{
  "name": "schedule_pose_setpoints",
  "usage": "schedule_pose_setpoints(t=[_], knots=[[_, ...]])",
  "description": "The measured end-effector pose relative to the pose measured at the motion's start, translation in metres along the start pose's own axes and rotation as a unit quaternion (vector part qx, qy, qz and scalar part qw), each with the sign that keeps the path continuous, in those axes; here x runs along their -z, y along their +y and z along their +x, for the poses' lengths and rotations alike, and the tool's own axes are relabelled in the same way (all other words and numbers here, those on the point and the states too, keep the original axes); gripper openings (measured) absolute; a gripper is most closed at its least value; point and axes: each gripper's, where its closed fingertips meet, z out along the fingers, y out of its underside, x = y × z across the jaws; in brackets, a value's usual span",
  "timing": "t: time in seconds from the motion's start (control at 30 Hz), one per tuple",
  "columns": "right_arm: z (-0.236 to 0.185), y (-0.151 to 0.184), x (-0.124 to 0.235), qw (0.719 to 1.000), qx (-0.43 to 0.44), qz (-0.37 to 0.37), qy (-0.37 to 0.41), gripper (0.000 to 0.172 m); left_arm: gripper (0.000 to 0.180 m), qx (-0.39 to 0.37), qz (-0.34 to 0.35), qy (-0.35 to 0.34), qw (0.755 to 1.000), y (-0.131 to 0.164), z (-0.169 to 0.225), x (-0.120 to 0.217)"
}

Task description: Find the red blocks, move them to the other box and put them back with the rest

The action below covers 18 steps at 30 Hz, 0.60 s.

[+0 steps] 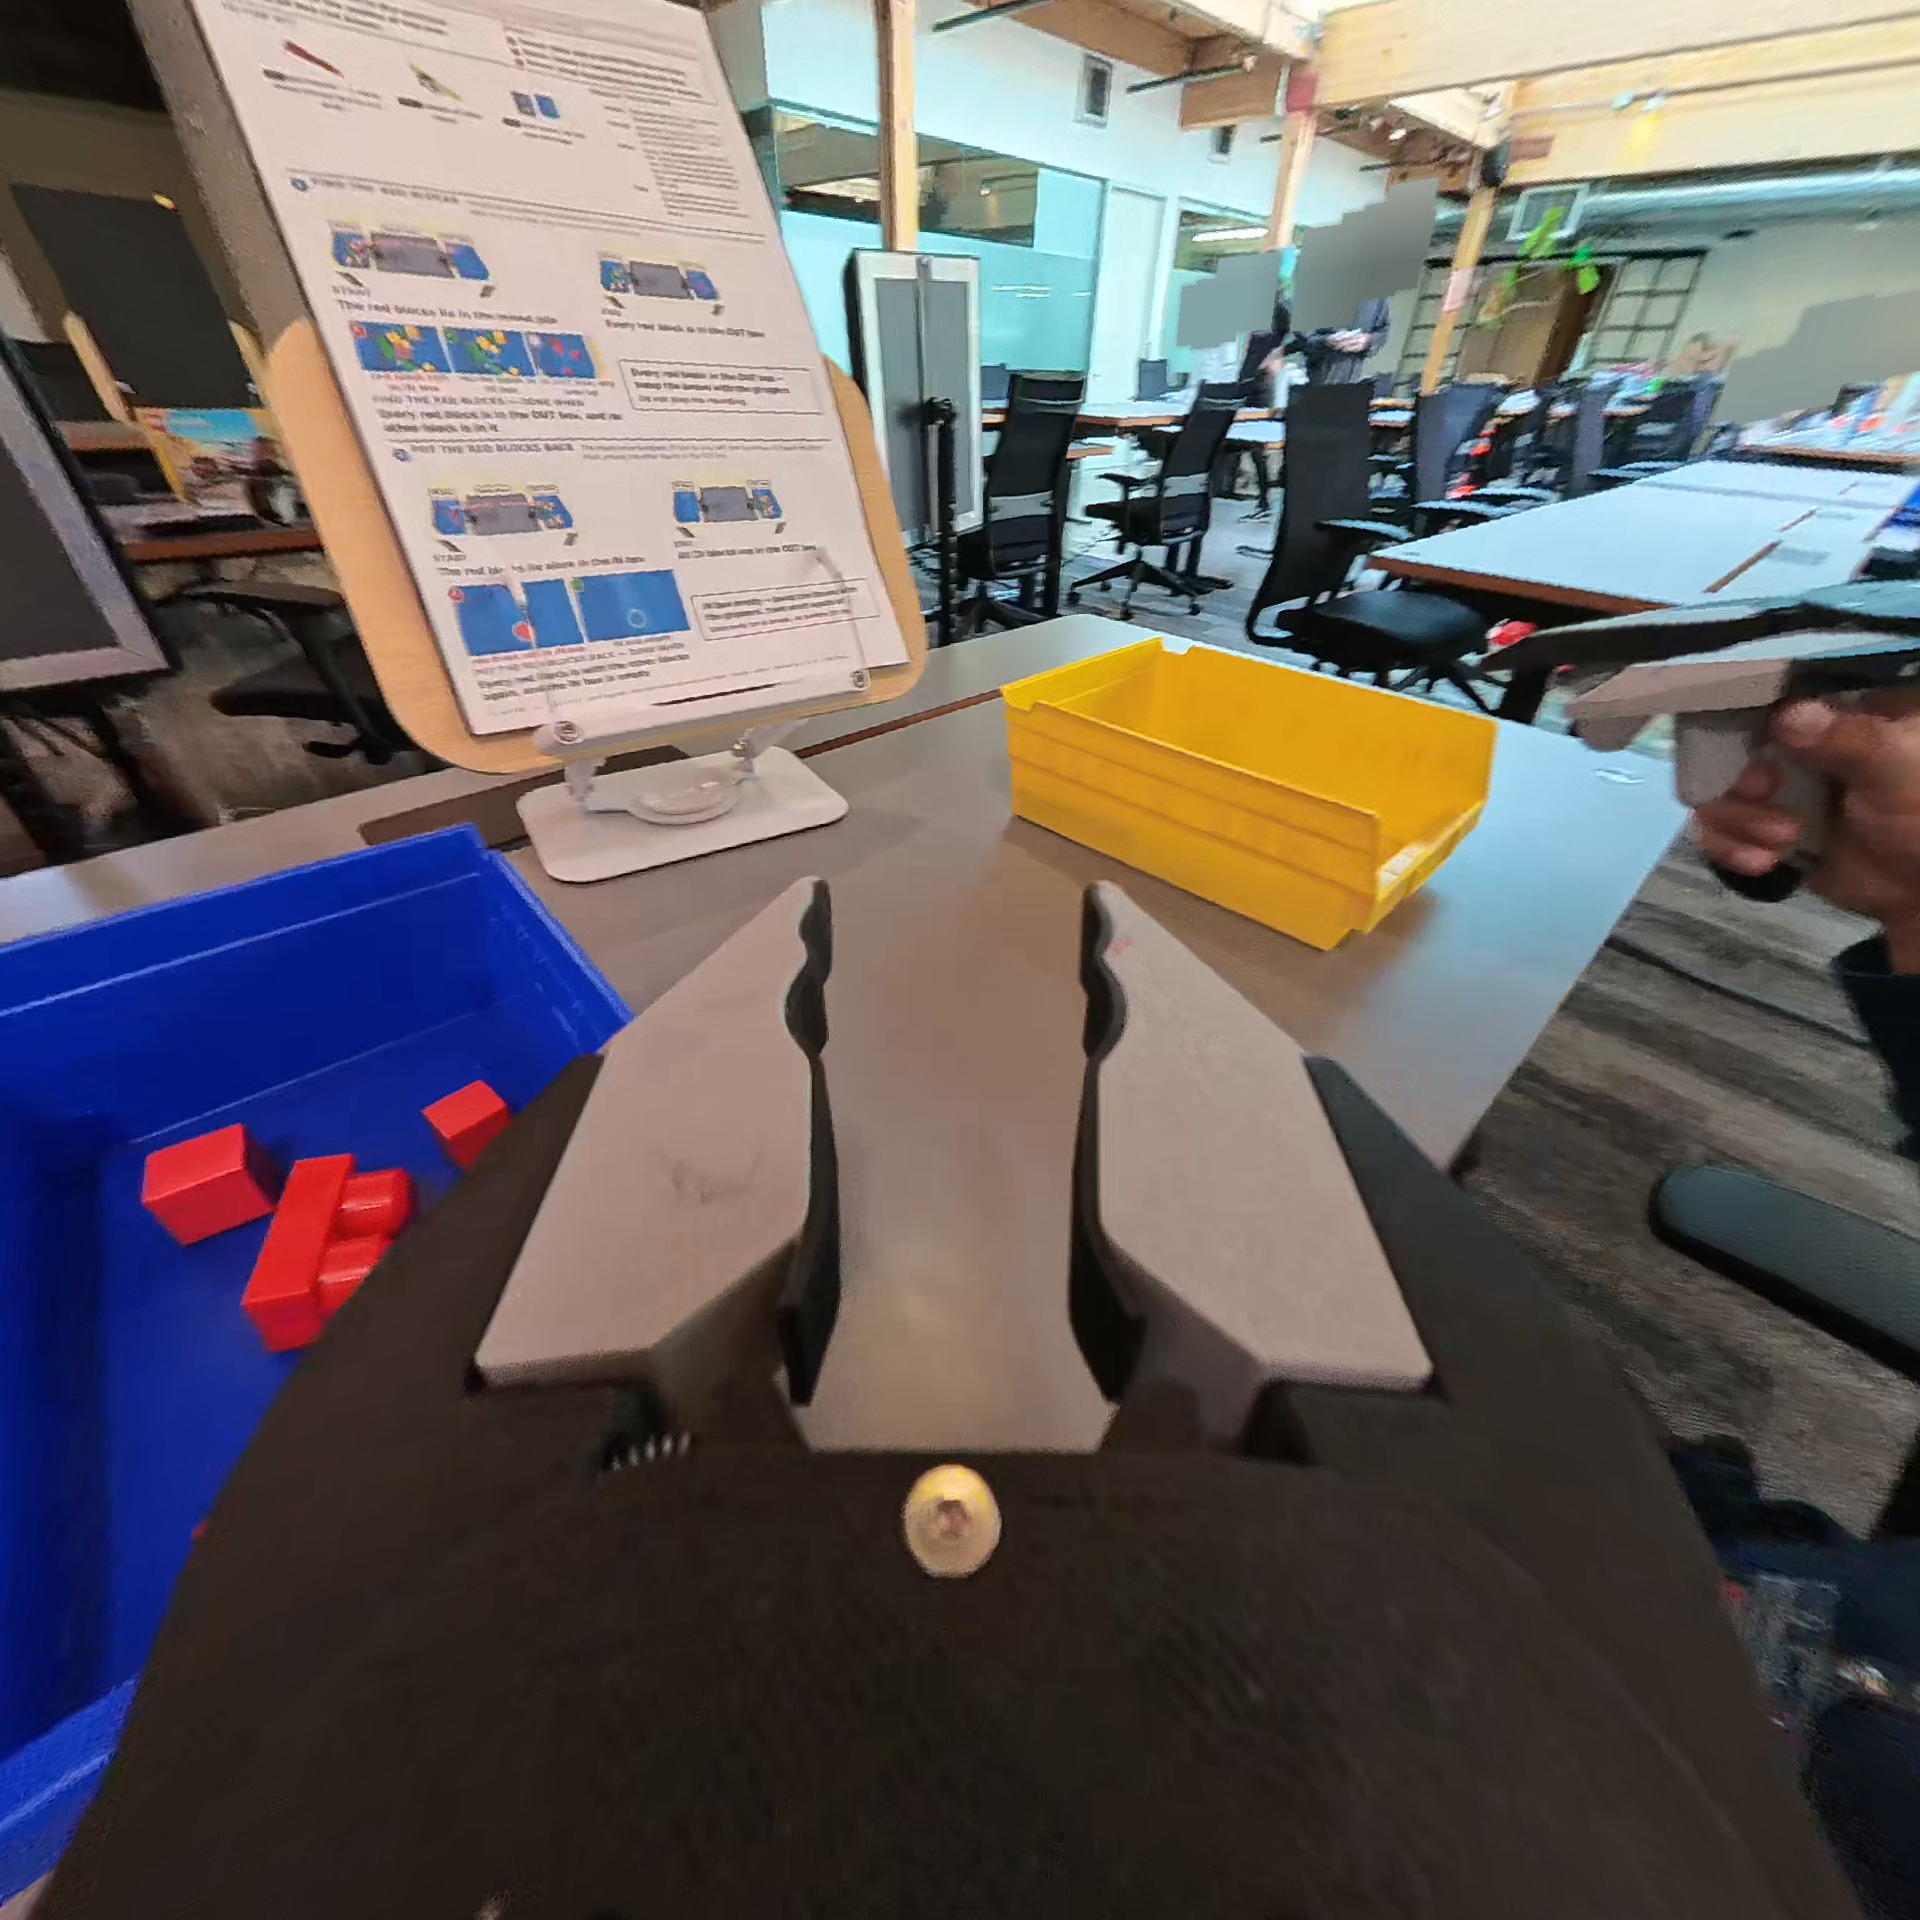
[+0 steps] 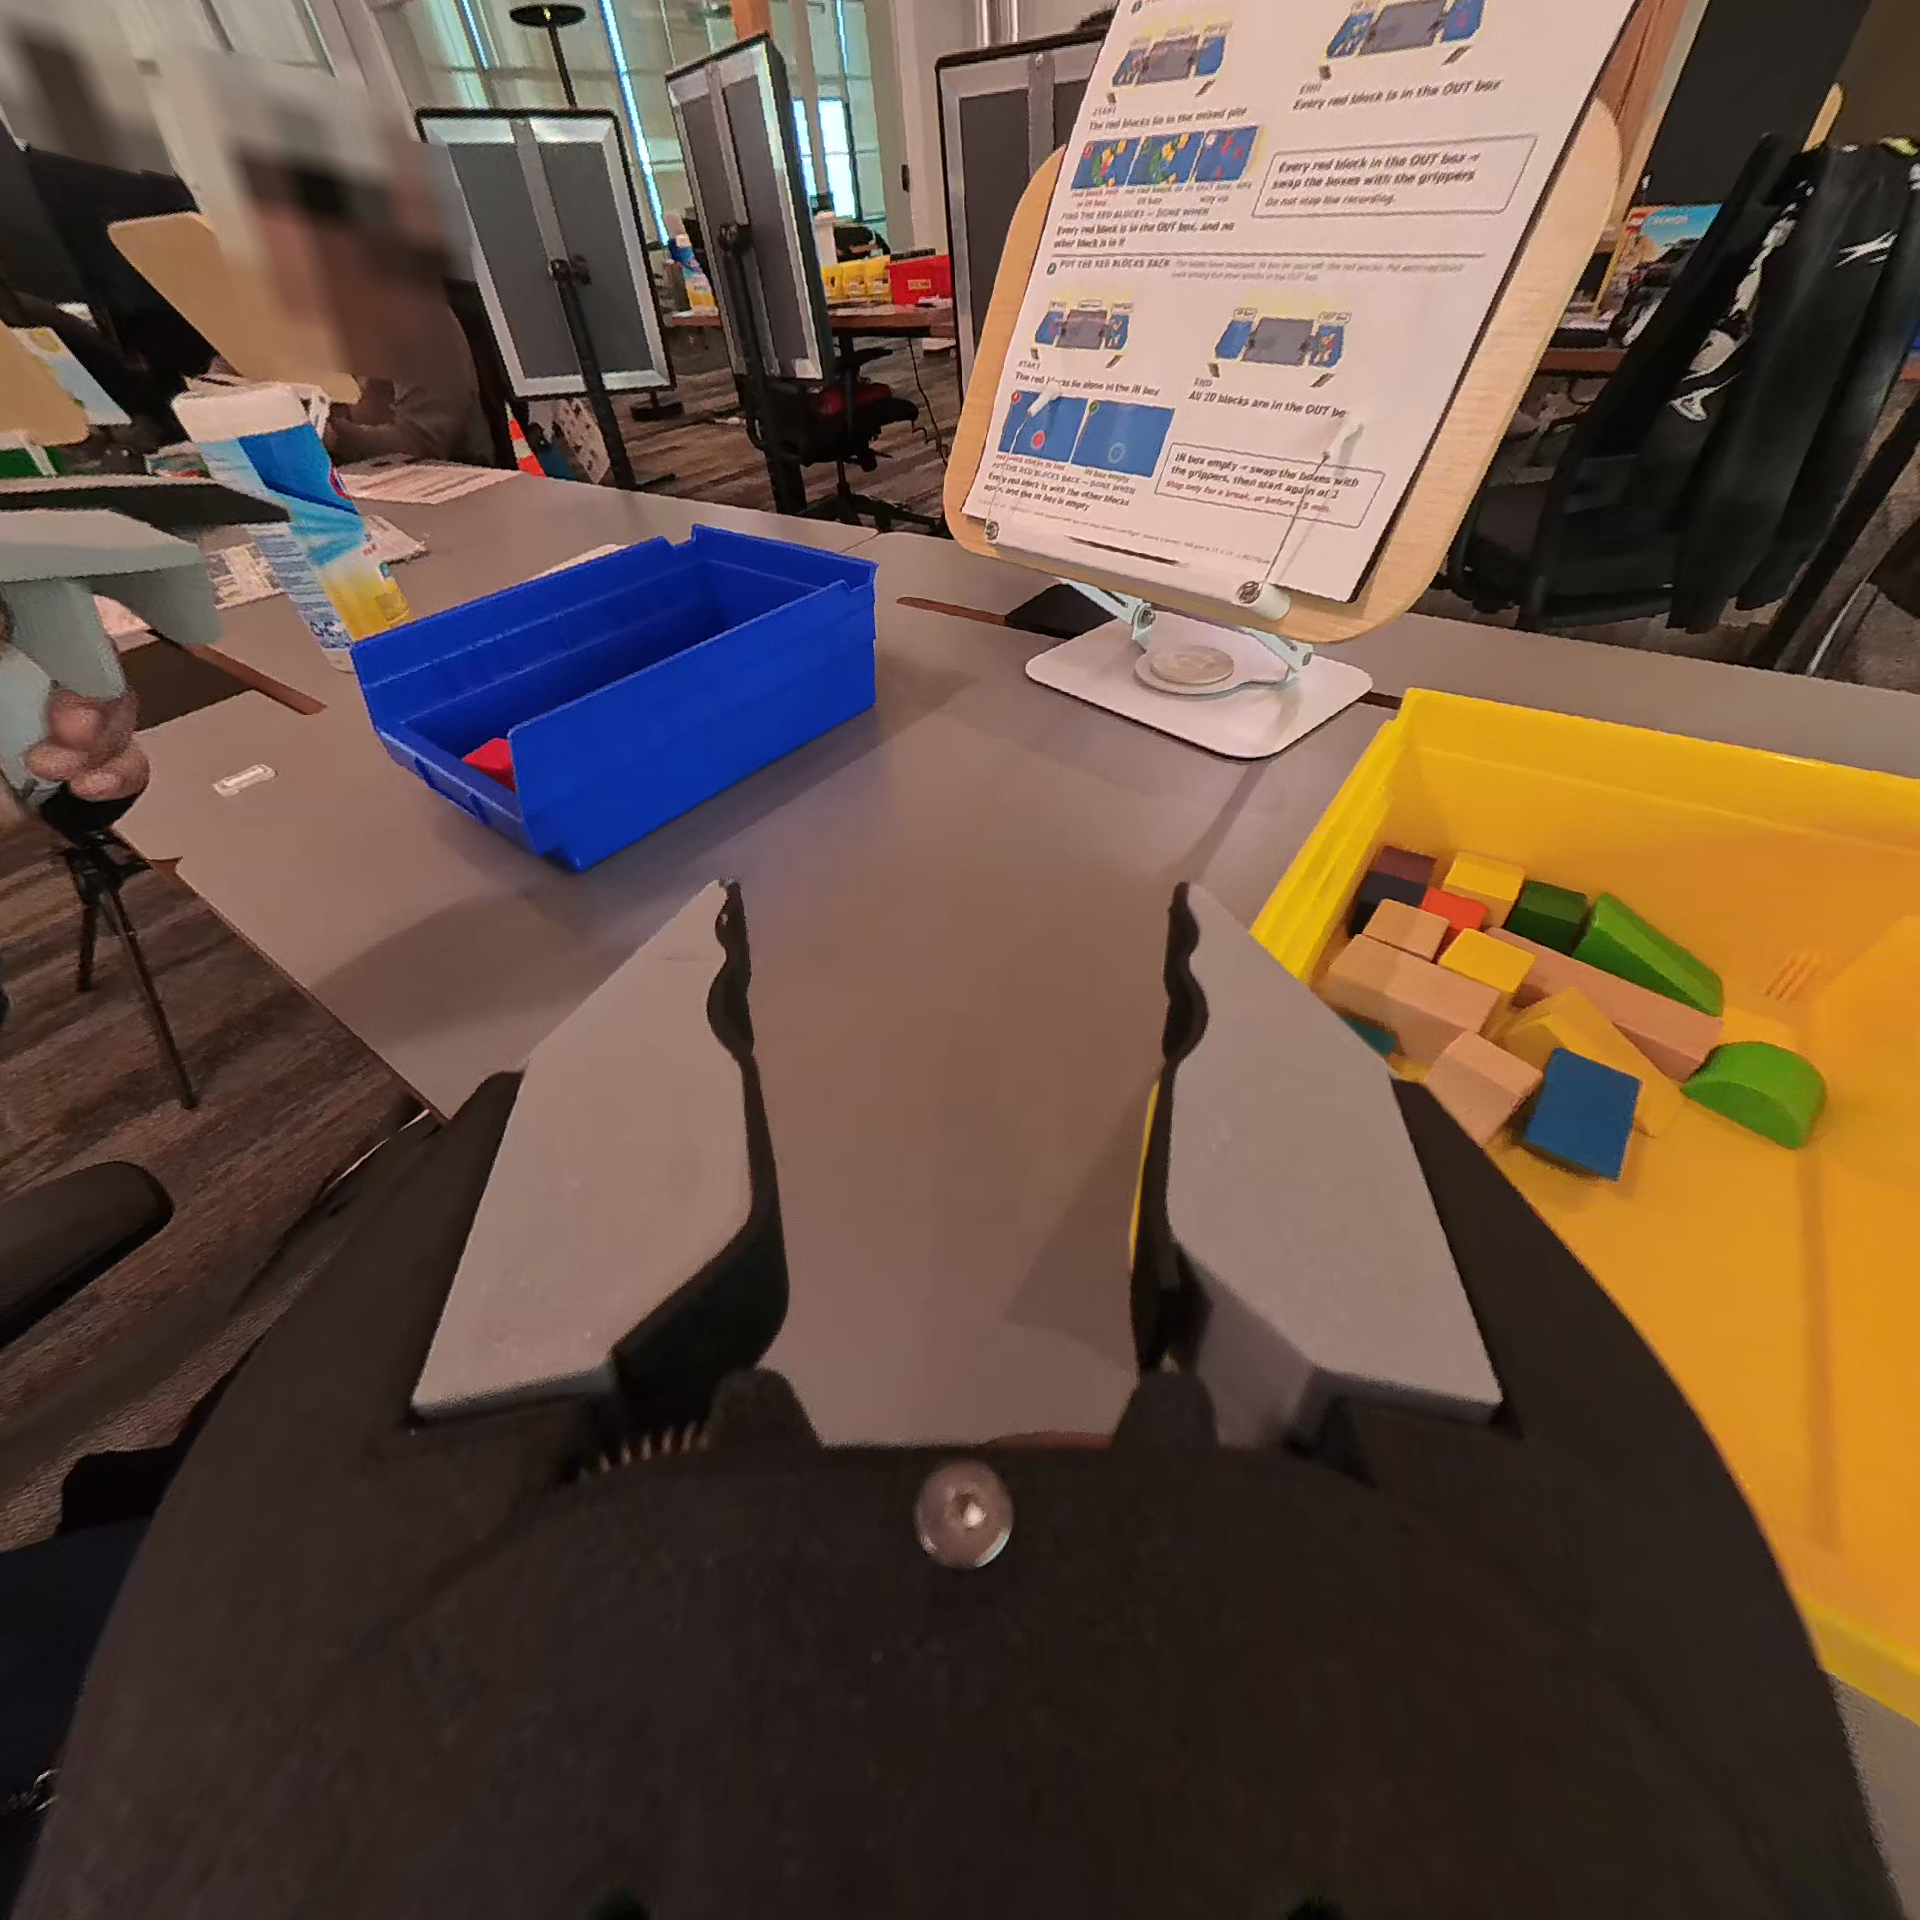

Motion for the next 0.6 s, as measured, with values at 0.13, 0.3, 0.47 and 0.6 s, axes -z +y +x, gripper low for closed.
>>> schedule_pose_setpoints(t=[0.13,0.3,0.47,0.6], knots=[[0.002,0.004,-0.002,1.0,0.014,-0.011,0.014,0.079,0.065,-0.02,-0.013,-0.044,0.999,0.006,-0.009,-0.004],[-0.001,0.003,-0.002,1.0,0.023,-0.008,0.01,0.076,0.063,-0.006,-0.007,-0.022,1.0,0.004,-0.001,-0.007],[0.001,0.006,-0.004,0.999,0.028,-0.014,0.02,0.076,0.063,0.0,-0.017,0.006,1.0,0.01,0.007,-0.014],[0.0,0.007,-0.005,0.999,0.033,-0.017,0.021,0.075,0.064,-0.001,-0.029,0.002,1.0,0.018,0.006,-0.02]])
